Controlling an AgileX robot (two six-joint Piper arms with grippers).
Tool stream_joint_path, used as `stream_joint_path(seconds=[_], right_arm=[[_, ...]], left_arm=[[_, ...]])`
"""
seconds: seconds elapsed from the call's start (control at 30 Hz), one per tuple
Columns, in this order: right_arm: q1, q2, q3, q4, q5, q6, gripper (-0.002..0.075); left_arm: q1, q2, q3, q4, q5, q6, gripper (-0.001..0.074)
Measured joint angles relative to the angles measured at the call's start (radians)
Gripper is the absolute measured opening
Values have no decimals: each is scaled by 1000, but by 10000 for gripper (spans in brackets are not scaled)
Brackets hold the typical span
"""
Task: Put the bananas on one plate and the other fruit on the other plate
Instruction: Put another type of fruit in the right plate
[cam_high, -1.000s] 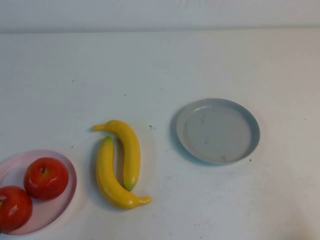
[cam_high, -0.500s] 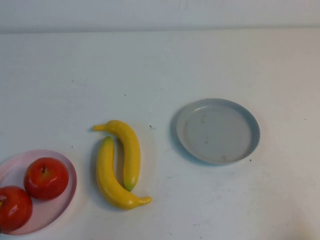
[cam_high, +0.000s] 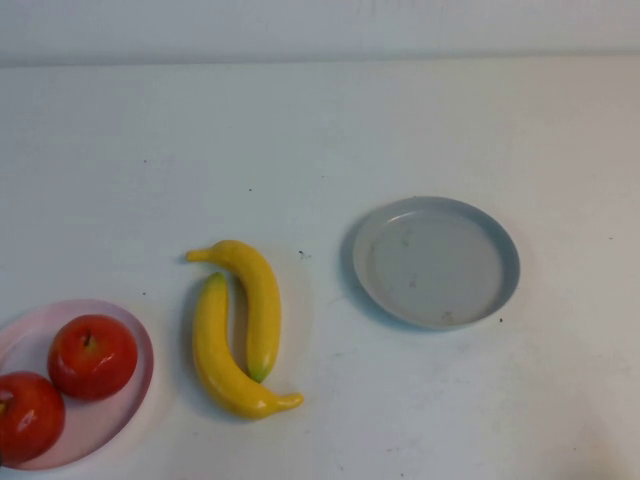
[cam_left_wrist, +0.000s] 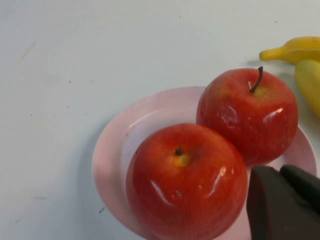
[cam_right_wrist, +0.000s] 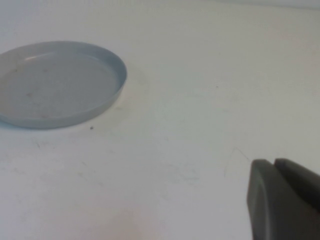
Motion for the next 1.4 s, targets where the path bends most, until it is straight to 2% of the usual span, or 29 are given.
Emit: stream_joint_path(seconds=[0.4,0.53,0.73,1.03,1.2,1.4], right_arm=[[0,0,0,384,-345,0,-17],[0,0,0,545,-355,0,-17],[0,76,-127,668,-94,3,-17],[0,499,-455,617,399,-22,-17],[0,738,-585,518,540,-56,-17],[12,990,-732,501,569,-119,-17]], left_arm=[[0,0,0,0,0,0,4],[0,0,0,0,0,0,4],[0,0,0,0,0,0,4],[0,0,0,0,0,0,4],[0,0,0,0,0,0,4],[0,0,0,2,0,0,4]])
